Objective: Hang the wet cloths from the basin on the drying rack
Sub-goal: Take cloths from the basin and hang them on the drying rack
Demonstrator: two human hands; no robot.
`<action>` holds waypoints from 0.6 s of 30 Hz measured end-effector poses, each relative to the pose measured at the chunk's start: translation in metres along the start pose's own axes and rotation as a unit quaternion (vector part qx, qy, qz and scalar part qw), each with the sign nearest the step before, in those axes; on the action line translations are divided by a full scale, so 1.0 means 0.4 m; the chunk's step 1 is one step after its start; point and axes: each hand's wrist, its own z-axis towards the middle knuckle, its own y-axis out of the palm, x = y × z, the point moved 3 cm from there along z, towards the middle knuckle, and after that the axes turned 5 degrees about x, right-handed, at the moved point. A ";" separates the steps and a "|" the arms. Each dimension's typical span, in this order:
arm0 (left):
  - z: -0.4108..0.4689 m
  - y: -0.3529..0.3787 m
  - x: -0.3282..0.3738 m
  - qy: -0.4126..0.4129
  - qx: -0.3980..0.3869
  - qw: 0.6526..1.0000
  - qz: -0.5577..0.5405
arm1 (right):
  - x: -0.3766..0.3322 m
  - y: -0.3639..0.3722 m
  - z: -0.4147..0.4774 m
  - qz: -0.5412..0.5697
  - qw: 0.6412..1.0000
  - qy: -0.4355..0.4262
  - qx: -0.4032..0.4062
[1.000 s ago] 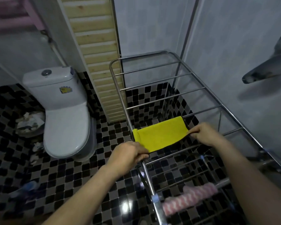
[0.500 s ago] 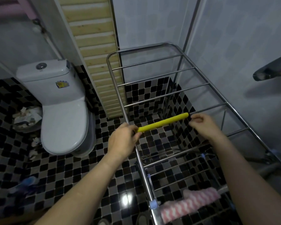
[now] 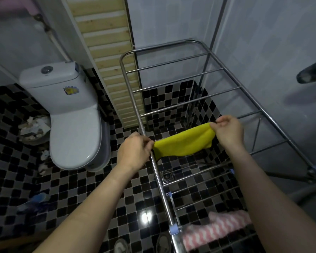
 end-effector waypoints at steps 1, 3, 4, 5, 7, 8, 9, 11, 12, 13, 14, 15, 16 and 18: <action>-0.001 0.001 -0.001 0.004 -0.019 1.000 0.005 | -0.009 0.002 -0.002 -0.034 0.999 -0.032 0.006; -0.005 0.003 0.001 0.007 -0.053 0.998 0.017 | -0.020 0.007 -0.011 -0.119 0.988 -0.095 0.024; -0.006 0.004 0.001 0.002 -0.061 0.998 0.016 | -0.025 0.009 -0.016 -0.160 0.980 -0.117 0.029; -0.007 0.003 0.000 -0.005 -0.066 0.998 0.010 | -0.028 0.011 -0.020 -0.196 0.971 -0.131 0.028; -0.008 -0.004 0.001 -0.022 -0.075 0.997 -0.019 | -0.030 0.012 -0.023 -0.238 0.961 -0.137 0.019; -0.010 -0.013 0.002 -0.039 -0.081 0.995 -0.053 | -0.034 0.009 -0.024 -0.235 0.963 -0.130 0.010; -0.014 -0.028 0.000 -0.065 -0.091 0.988 -0.108 | -0.042 0.004 -0.028 -0.210 0.971 -0.115 -0.005; -0.030 -0.071 -0.008 -0.138 -0.122 0.945 -0.269 | -0.071 -0.010 -0.057 -0.090 0.992 -0.052 -0.074; -0.045 -0.099 -0.010 -0.175 -0.138 0.908 -0.355 | -0.092 -0.017 -0.086 -0.001 0.990 -0.004 -0.138; -0.057 -0.122 -0.007 -0.205 -0.153 0.863 -0.436 | -0.117 -0.024 -0.124 0.088 0.971 0.047 -0.216; -0.074 -0.147 -0.005 -0.222 -0.161 0.820 -0.503 | -0.142 -0.027 -0.172 0.163 0.937 0.090 -0.295; -0.088 -0.168 -0.003 -0.226 -0.165 0.786 -0.551 | -0.162 -0.027 -0.219 0.208 0.902 0.113 -0.362; -0.100 -0.183 0.003 -0.224 -0.168 0.760 -0.586 | -0.179 -0.023 -0.260 0.229 0.873 0.123 -0.413; -0.121 -0.199 0.019 -0.215 -0.178 0.725 -0.629 | -0.206 -0.009 -0.329 0.249 0.832 0.130 -0.479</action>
